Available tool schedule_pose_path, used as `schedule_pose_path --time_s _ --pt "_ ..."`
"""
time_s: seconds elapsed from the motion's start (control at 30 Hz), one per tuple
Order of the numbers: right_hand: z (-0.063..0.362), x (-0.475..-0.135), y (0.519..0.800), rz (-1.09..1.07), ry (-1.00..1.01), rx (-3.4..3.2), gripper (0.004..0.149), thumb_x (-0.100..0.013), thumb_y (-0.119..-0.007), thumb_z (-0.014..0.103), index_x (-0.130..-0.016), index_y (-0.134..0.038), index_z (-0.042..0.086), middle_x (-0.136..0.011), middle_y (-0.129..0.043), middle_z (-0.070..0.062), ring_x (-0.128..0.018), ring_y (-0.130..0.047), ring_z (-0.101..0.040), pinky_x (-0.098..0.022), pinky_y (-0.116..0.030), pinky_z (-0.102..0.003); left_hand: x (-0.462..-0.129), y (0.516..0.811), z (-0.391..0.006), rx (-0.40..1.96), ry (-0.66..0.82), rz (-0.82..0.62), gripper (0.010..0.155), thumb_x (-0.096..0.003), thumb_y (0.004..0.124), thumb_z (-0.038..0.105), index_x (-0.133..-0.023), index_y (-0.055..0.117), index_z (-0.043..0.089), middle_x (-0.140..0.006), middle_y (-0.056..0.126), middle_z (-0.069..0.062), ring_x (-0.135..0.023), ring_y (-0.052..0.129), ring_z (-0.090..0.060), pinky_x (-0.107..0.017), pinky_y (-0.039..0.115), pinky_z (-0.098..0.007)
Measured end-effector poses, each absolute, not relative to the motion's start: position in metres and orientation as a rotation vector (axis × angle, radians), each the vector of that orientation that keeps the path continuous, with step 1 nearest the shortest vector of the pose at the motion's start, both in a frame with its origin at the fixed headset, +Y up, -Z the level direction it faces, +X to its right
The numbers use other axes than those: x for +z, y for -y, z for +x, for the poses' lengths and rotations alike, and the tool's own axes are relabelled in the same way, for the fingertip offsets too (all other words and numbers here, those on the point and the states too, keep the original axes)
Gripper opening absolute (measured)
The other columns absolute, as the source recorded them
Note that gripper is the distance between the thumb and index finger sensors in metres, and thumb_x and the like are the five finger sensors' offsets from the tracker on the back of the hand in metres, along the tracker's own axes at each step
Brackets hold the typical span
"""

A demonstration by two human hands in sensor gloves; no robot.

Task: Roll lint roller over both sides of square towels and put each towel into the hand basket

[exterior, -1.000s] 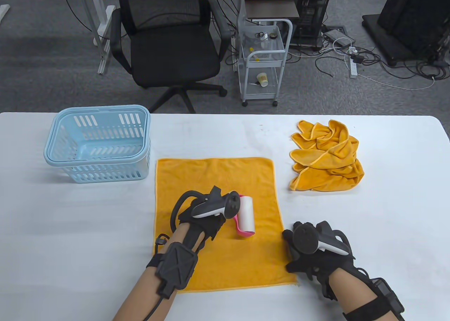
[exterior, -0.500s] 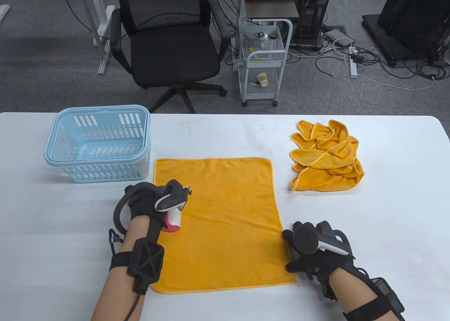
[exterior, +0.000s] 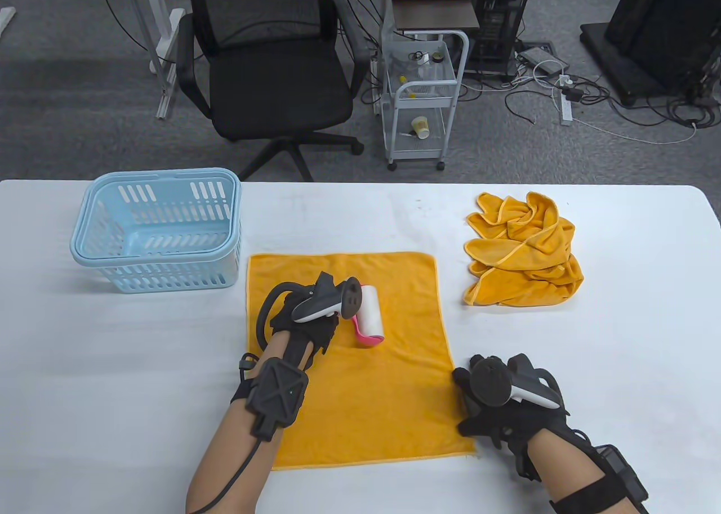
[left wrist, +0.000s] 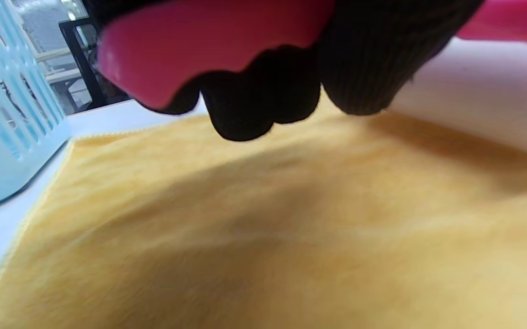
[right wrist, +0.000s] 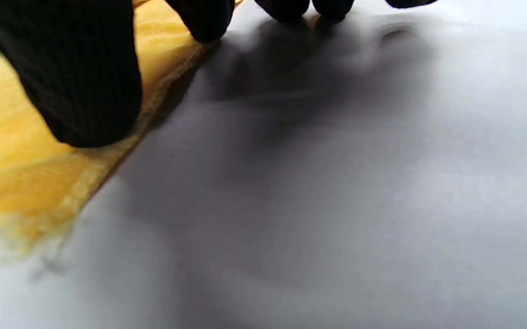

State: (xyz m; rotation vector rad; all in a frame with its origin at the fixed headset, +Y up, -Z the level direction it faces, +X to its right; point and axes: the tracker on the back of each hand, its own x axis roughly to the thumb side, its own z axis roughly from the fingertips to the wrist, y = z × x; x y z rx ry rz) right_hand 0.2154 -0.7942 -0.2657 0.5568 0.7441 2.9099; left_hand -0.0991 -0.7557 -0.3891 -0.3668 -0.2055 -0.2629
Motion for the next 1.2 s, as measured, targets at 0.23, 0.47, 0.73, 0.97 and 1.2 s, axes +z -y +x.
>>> schedule_pose_path --time_s 0.23,0.47,0.73,0.97,1.2 --pt "0.216 -0.266 0.793 0.56 -0.746 2.911 0.094 -0.045 -0.091 0.056 -0.115 -0.04 0.019 -0.116 -0.028 -0.024 -0.105 -0.03 -0.056 -0.067 -0.043 -0.074 -0.384 0.744 -0.177 -0.557 -0.021 -0.394 0.046 -0.0509 0.082 0.037 -0.092 0.063 0.042 -0.099 0.08 0.006 -0.086 0.092 -0.027 -0.071 0.07 -0.059" --pt "0.216 -0.266 0.794 0.56 -0.745 2.913 0.094 -0.045 -0.091 0.056 -0.115 -0.04 0.02 -0.116 -0.028 -0.024 -0.105 -0.03 -0.056 -0.067 -0.043 -0.075 -0.369 0.731 -0.221 -0.59 -0.142 -0.413 0.046 -0.0508 0.083 0.037 -0.092 0.064 0.044 -0.104 0.075 0.006 -0.091 0.089 -0.028 -0.073 0.067 -0.061" --pt "0.216 -0.266 0.794 0.557 -0.744 2.913 0.094 -0.045 -0.091 0.056 -0.115 -0.04 0.019 -0.116 -0.028 -0.024 -0.105 -0.03 -0.055 -0.067 -0.043 -0.074 -0.349 0.731 -0.114 -0.182 0.249 -0.36 0.051 -0.0494 0.083 0.042 -0.095 0.06 0.042 -0.094 0.083 0.009 -0.079 0.095 -0.023 -0.067 0.075 -0.055" --pt "0.216 -0.266 0.794 0.555 -0.744 2.915 0.094 -0.045 -0.091 0.056 -0.115 -0.04 0.02 -0.116 -0.028 -0.024 -0.105 -0.03 -0.055 -0.067 -0.043 -0.074 -0.338 0.762 -0.056 -0.234 0.363 -0.392 0.051 -0.0493 0.082 0.043 -0.095 0.059 0.042 -0.091 0.084 0.01 -0.077 0.096 -0.022 -0.066 0.077 -0.053" --pt "0.216 -0.266 0.794 0.557 -0.745 2.921 0.094 -0.045 -0.091 0.056 -0.115 -0.04 0.02 -0.116 -0.028 -0.024 -0.105 -0.03 -0.056 -0.067 -0.043 -0.074 -0.335 0.753 -0.126 -0.495 0.167 -0.43 0.044 -0.0501 0.083 0.039 -0.09 0.064 0.042 -0.094 0.084 0.008 -0.081 0.096 -0.024 -0.068 0.074 -0.056"
